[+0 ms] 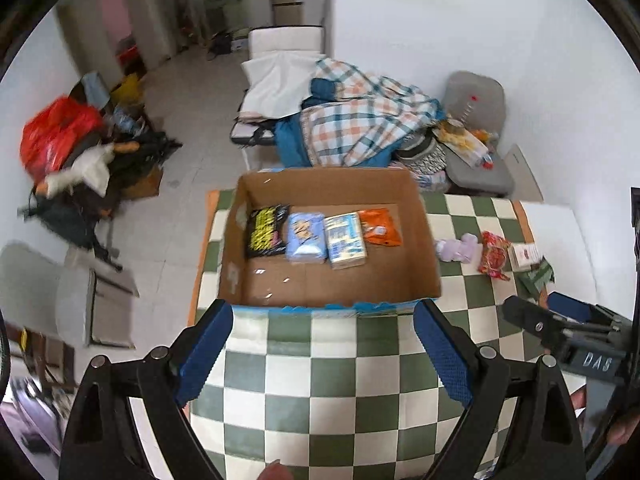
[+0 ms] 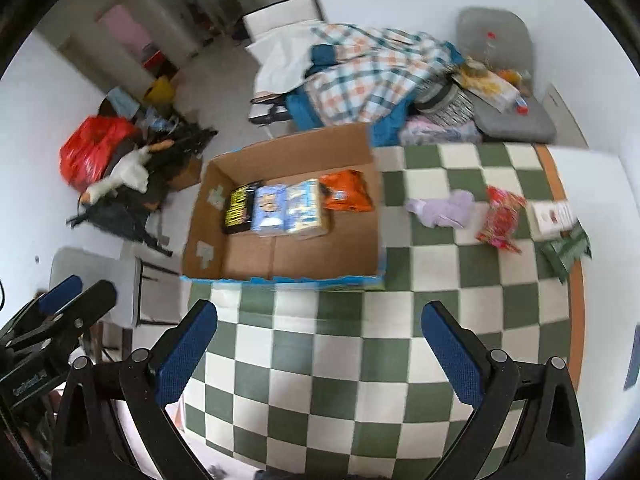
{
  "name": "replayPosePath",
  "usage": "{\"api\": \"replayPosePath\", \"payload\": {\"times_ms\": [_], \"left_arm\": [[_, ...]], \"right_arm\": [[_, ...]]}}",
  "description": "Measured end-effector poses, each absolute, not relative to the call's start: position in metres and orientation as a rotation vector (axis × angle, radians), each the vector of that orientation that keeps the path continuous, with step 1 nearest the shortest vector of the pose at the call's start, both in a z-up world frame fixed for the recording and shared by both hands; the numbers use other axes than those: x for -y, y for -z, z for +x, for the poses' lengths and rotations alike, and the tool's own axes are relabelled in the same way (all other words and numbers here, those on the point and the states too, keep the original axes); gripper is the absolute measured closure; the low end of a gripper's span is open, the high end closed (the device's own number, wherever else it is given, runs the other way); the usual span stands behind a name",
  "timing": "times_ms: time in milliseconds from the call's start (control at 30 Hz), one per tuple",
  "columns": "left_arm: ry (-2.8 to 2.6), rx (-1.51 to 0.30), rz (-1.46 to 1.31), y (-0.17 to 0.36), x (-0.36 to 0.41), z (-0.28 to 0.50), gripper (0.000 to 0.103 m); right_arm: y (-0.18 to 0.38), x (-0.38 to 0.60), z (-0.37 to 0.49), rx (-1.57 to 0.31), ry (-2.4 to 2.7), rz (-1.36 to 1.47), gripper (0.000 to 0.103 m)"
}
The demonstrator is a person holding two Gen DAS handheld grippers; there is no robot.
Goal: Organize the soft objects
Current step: 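Lift both tools out of the box toward the remaining items, then grasp the red floral pack with the left tool while the right tool grasps the green bag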
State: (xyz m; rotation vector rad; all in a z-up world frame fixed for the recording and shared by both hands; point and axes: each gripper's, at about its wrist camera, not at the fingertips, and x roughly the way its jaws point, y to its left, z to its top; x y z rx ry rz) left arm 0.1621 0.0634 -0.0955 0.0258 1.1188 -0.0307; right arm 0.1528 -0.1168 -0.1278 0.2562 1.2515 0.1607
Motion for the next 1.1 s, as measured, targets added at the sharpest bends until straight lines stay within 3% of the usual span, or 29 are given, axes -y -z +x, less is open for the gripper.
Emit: {"api": "replayPosePath", "payload": {"times_ms": [300,633,1000,1100], "left_arm": [[0.205,-1.181,0.275,0.14,0.086,0.237,0.01],[0.37,-1.517,0.262,0.28,0.231,0.334,0.01],[0.415,-1.759,0.254,0.39,0.319,0.366,0.01],[0.411,-1.789,0.283,0.41,0.33,0.368,0.01]], "right_arm": [[0.154,0.288,0.161,-1.269,0.123,0.421,0.0],[0.251,0.469,0.199,-1.37,0.372,0.622,0.0],[0.378,0.525,0.24,-1.546,0.471,0.784,0.002],[0.4,0.531,0.243,-1.576,0.491,0.788,0.011]]}}
